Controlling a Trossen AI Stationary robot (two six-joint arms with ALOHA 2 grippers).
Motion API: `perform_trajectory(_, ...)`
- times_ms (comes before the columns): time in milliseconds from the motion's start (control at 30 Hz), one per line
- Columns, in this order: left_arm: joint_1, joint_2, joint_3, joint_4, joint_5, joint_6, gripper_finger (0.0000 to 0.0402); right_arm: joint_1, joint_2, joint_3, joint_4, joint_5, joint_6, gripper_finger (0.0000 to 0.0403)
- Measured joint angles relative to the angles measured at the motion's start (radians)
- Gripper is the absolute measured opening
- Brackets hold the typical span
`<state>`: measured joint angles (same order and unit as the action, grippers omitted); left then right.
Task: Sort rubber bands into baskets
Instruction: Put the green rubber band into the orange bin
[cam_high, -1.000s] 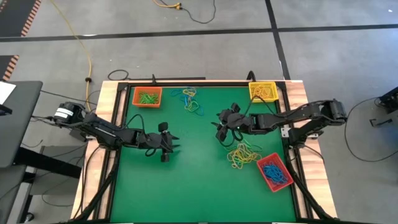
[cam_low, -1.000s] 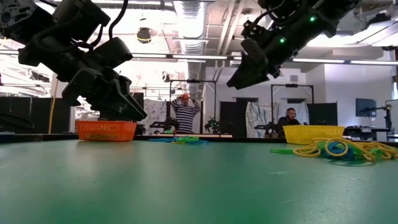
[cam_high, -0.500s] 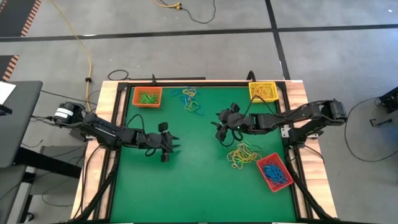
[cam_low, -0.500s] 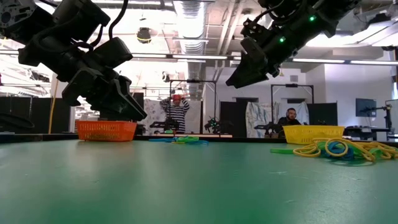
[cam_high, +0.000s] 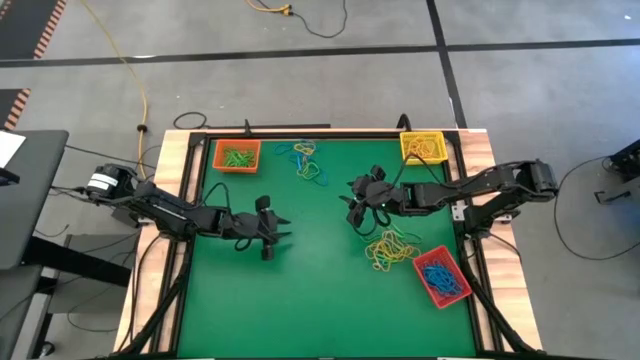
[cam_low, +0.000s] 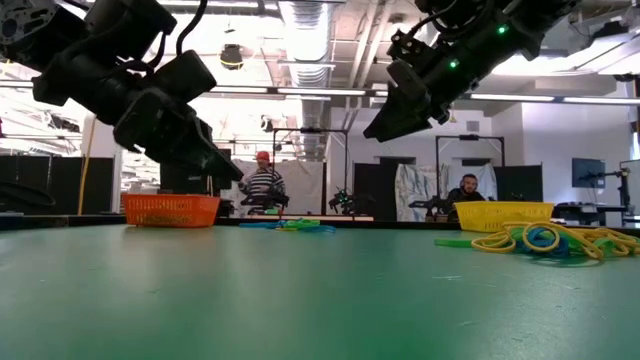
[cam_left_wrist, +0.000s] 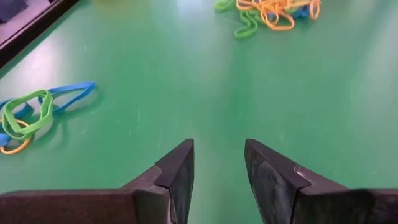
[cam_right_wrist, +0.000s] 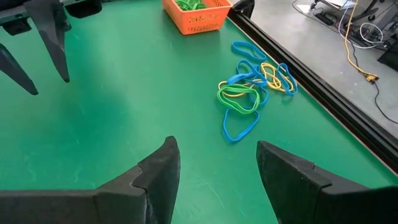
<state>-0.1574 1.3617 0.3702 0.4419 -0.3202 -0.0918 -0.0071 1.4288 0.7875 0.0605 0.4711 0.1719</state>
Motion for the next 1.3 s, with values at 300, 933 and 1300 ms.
perform_trajectory(300,0.000,0.000,0.000,0.045,0.000,-0.031,0.0133,0.000,0.000,-0.027,0.030,0.000,0.003,0.0240)
perform_trajectory(933,0.000,0.000,0.000,0.036,0.000,-0.036,0.0132,0.000,0.000,-0.027,0.045,0.000,0.003,0.0240)
perform_trajectory(1300,0.000,0.000,0.000,0.036,0.000,-0.036,0.0132,0.000,0.000,-0.027,0.045,-0.001,0.003,0.0240)
